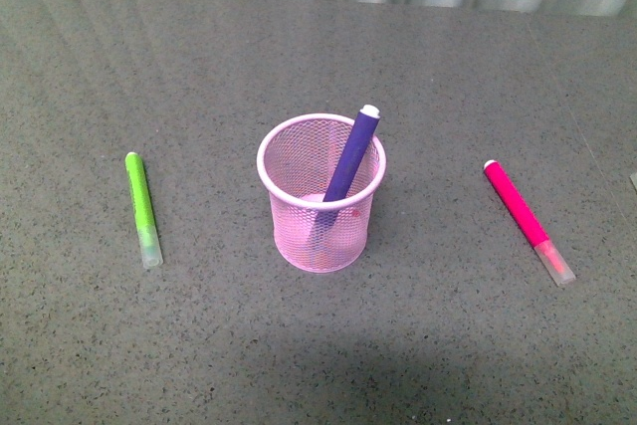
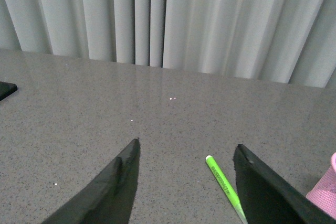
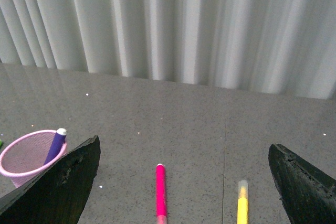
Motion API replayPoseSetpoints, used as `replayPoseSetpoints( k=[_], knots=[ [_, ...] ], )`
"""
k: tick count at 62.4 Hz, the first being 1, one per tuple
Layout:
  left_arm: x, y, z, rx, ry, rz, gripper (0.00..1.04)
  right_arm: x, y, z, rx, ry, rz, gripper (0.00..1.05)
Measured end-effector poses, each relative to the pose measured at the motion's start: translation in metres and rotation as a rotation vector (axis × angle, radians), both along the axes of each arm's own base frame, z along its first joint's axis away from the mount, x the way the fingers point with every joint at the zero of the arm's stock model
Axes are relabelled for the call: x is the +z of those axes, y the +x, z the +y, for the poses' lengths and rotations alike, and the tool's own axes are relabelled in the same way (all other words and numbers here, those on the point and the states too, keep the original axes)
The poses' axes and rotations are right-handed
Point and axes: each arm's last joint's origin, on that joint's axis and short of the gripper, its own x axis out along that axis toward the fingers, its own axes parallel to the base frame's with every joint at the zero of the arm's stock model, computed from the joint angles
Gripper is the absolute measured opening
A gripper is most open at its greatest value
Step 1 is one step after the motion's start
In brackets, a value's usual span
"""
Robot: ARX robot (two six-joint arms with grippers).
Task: Insert purple and pink pens into pink cup
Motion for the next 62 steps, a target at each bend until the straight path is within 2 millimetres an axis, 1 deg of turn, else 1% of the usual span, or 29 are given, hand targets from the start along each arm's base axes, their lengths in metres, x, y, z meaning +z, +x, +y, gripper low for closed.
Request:
replayPoseSetpoints(
  k=[4,11,16,57,59,61,62],
  knots=[
    [0.0,0.0,0.0,0.0,0.0,0.0,0.8,0.0,0.0,0.0,0.0,0.0,0.0,0.97],
    [0.0,0.0,0.0,0.0,0.001,0.0,0.98,0.0,0.0,0.0,0.0,0.0,0.0,0.97],
    [0.0,0.0,0.0,0.0,0.002,0.0,0.96,0.0,0.0,0.0,0.0,0.0,0.0,0.97],
    [0.0,0.0,0.0,0.0,0.002,0.0,0.97,0.0,0.0,0.0,0.0,0.0,0.0,0.97],
    [0.0,0.0,0.0,0.0,0.002,0.0,0.97,-0.0024,0.0012,0.0,-0.037,0.02,0.068,0.97],
    [0.0,0.0,0.0,0.0,0.002,0.0,0.97,-0.0008,0.0012,-0.0004,-0.118,0.032,0.205,0.97],
    [0.0,0.0,0.0,0.0,0.002,0.0,0.97,0.0008,0.0024,-0.0016,-0.175,0.018,0.31,0.97]
  ],
)
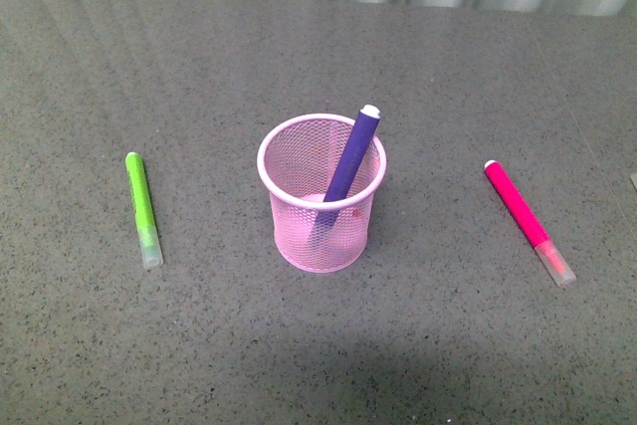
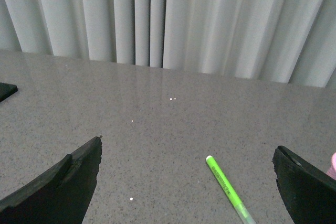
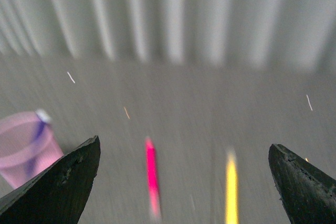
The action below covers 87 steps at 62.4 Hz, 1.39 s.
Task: Insert purple and pink pens into pink cup
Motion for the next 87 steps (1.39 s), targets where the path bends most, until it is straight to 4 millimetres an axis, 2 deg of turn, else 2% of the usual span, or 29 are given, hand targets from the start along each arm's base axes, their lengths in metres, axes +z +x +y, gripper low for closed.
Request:
replayPoseSetpoints(
  k=[4,7,14,19,30,35,45,58,72,87],
  knots=[
    [0.0,0.0,0.0,0.001,0.0,0.0,0.97,0.008,0.011,-0.005,-0.106,-0.057,0.277,0.97],
    [0.0,0.0,0.0,-0.002,0.0,0.0,0.97,0.014,0.025,-0.009,-0.115,-0.079,0.36,0.97],
    [0.0,0.0,0.0,0.0,0.0,0.0,0.97,0.039,0.08,-0.023,-0.057,-0.158,0.4,0.97],
    [0.0,0.0,0.0,0.0,0.0,0.0,0.97,0.047,0.11,-0.027,-0.007,-0.223,0.416,0.97],
    [0.0,0.0,0.0,0.0,0.0,0.0,0.97,0.043,0.165,-0.03,0.097,-0.314,0.483,0.97],
    [0.0,0.0,0.0,0.0,0.0,0.0,0.97,0.037,0.182,-0.028,0.137,-0.331,0.512,0.97],
    [0.0,0.0,0.0,0.0,0.0,0.0,0.97,0.024,0.201,-0.009,0.238,-0.342,0.557,0.97],
    [0.0,0.0,0.0,0.0,0.0,0.0,0.97,-0.014,0.222,0.011,0.27,-0.362,0.642,0.97],
    [0.0,0.0,0.0,0.0,0.0,0.0,0.97,-0.032,0.245,0.026,0.269,-0.337,0.677,0.97],
    [0.0,0.0,0.0,0.0,0.0,0.0,0.97,-0.046,0.255,0.041,0.268,-0.271,0.715,0.97]
  ],
)
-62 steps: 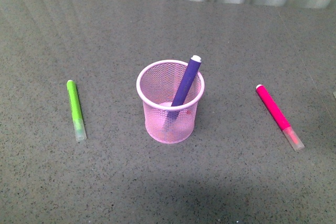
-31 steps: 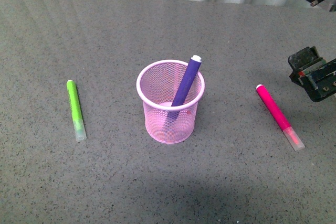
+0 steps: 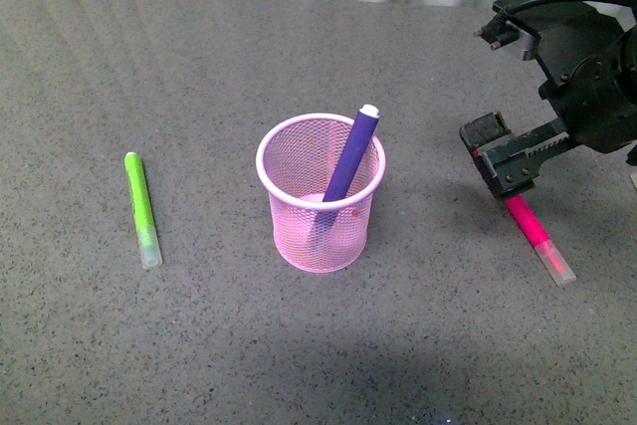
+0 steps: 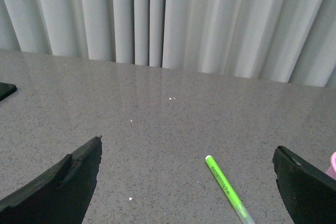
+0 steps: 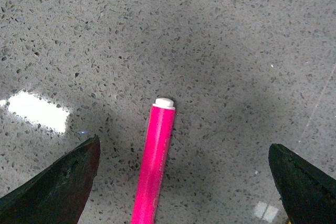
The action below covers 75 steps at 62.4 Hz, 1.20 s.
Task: Insert purple and pink pens into pink cup
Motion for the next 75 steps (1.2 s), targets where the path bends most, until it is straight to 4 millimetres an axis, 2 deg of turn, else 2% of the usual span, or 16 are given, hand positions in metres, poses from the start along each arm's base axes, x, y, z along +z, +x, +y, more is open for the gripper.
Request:
replayPoseSetpoints(
  k=[23,50,55,75],
  knots=[
    [0.0,0.0,0.0,0.0,0.0,0.0,0.97,-0.017,0.016,0.006,-0.048,0.033,0.028,0.97],
    [0.0,0.0,0.0,0.0,0.0,0.0,0.97,-0.031,0.022,-0.002,-0.106,0.073,0.06,0.96],
    [0.0,0.0,0.0,0.0,0.0,0.0,0.97,-0.034,0.022,-0.002,-0.103,0.083,0.067,0.82],
    [0.0,0.0,0.0,0.0,0.0,0.0,0.97,-0.04,0.022,0.001,-0.087,0.098,0.09,0.39]
  ],
)
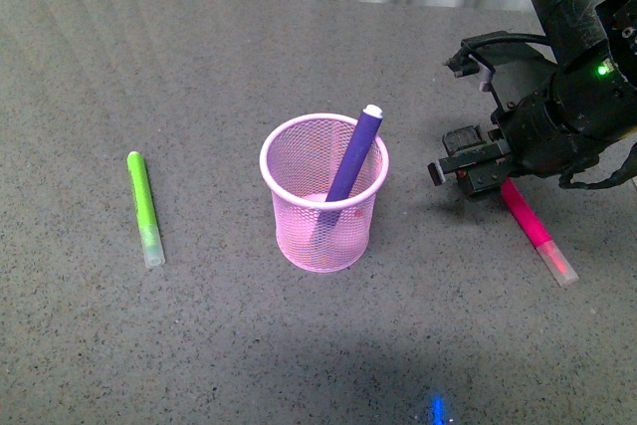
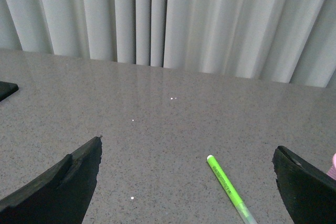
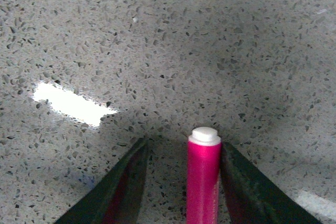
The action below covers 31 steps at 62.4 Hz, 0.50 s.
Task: Insert purple and pink pens into pink cup
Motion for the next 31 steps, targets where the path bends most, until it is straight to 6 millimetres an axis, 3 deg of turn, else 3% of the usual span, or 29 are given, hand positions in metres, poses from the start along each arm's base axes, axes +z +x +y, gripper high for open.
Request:
replayPoseSetpoints(
  k=[13,31],
  knots=[
    [0.0,0.0,0.0,0.0,0.0,0.0,0.97,0.002,0.003,0.001,0.002,0.01,-0.005,0.12],
    [0.0,0.0,0.0,0.0,0.0,0.0,0.97,0.014,0.006,0.003,-0.019,0.021,-0.085,0.09]
  ],
)
